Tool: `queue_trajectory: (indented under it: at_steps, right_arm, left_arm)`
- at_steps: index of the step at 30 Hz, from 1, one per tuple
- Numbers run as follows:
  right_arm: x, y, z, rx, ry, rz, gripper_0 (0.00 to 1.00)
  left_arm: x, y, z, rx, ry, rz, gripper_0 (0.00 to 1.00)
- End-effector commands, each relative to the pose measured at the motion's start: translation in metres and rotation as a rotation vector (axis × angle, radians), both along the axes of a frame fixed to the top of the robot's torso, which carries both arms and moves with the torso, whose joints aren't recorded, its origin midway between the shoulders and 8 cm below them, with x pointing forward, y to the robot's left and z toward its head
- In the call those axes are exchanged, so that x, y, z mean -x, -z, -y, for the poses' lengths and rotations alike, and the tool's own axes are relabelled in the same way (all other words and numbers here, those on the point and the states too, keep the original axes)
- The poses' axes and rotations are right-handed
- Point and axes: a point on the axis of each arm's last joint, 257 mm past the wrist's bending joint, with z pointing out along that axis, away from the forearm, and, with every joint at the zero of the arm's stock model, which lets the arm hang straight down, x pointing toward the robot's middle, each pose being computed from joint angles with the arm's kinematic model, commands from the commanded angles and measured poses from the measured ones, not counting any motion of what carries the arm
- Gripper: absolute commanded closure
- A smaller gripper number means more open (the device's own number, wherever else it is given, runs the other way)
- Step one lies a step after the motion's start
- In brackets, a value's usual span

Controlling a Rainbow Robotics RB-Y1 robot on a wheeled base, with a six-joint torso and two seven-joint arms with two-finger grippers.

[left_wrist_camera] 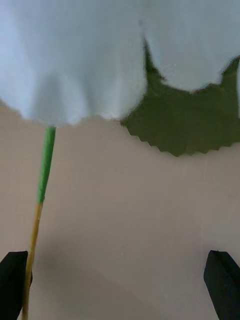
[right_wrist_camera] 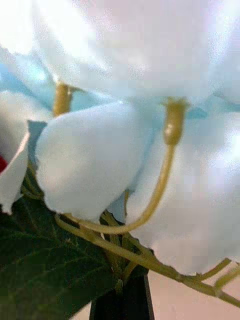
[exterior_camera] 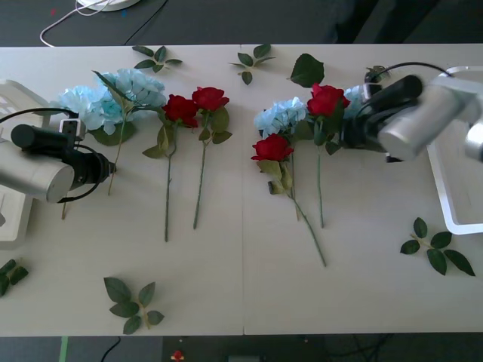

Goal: Place the red flowers into the right box and the blue flowers into the left box. If a person shows an open palm, hand one flower to the person first, then continue sorting.

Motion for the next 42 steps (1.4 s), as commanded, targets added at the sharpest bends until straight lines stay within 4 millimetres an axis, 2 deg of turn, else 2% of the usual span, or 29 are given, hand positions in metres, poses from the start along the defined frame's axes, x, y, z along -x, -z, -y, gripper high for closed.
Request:
queue_trajectory:
  at_steps: [1, 3, 5, 6, 7, 8, 15, 22, 24, 27, 29, 32, 35, 36, 39, 40, 42]
  right_arm:
    - [-0.002, -0.066, 0.023, -0.047, 0.001, 0.069, 1.00]
    - [0.008, -0.075, 0.025, -0.063, 0.000, 0.062, 1.00]
    - [0.021, -0.086, 0.028, -0.079, 0.003, 0.054, 1.00]
    - [0.028, -0.091, 0.028, -0.091, 0.001, 0.050, 1.00]
    - [0.037, -0.098, 0.027, -0.104, 0.000, 0.045, 1.00]
    - [0.041, -0.102, 0.026, -0.110, -0.007, 0.044, 1.00]
    - [0.087, -0.149, 0.003, -0.159, -0.194, 0.083, 1.00]
    - [0.128, -0.192, -0.050, -0.187, -0.480, 0.226, 1.00]
    - [0.143, -0.206, -0.071, -0.188, -0.568, 0.279, 1.00]
    - [0.160, -0.221, -0.091, -0.209, -0.653, 0.338, 1.00]
    - [0.165, -0.227, -0.096, -0.219, -0.680, 0.358, 1.00]
    - [0.175, -0.238, -0.107, -0.238, -0.744, 0.411, 1.00]
    - [0.167, -0.259, -0.109, -0.222, -0.763, 0.522, 1.00]
    - [0.164, -0.264, -0.109, -0.223, -0.760, 0.547, 1.00]
    - [0.147, -0.295, -0.110, -0.225, -0.741, 0.678, 1.00]
    - [0.144, -0.300, -0.109, -0.229, -0.736, 0.699, 1.00]
    - [0.131, -0.323, -0.108, -0.233, -0.715, 0.783, 1.00]
  left_arm:
    - [0.005, 0.007, -0.003, -0.031, 0.020, 0.012, 0.00]
    - [0.004, 0.006, -0.008, -0.060, 0.022, 0.027, 0.00]
    - [0.002, 0.005, -0.012, -0.099, 0.028, 0.043, 0.25]
    - [0.002, 0.005, -0.013, -0.103, 0.026, 0.046, 0.54]
    - [0.002, 0.005, -0.013, -0.100, 0.023, 0.047, 0.94]
    - [0.002, 0.005, -0.013, -0.098, 0.022, 0.048, 1.00]
    - [0.001, 0.003, -0.016, -0.112, 0.022, 0.054, 1.00]
    - [-0.002, 0.001, -0.010, -0.101, 0.027, 0.066, 1.00]
    - [-0.004, -0.004, -0.008, -0.097, 0.031, 0.077, 1.00]
    - [-0.009, -0.016, -0.007, -0.098, 0.033, 0.104, 1.00]
    - [-0.013, -0.024, -0.005, -0.098, 0.036, 0.122, 1.00]
    - [-0.019, -0.055, -0.007, -0.093, 0.025, 0.162, 1.00]
    - [-0.014, -0.106, -0.018, -0.121, -0.009, 0.171, 1.00]
    - [-0.012, -0.114, -0.019, -0.125, -0.016, 0.171, 1.00]
    - [0.007, -0.163, -0.023, -0.143, -0.051, 0.168, 1.00]
    - [0.011, -0.170, -0.026, -0.147, -0.061, 0.164, 1.00]
    - [0.028, -0.196, -0.026, -0.151, -0.080, 0.157, 1.00]
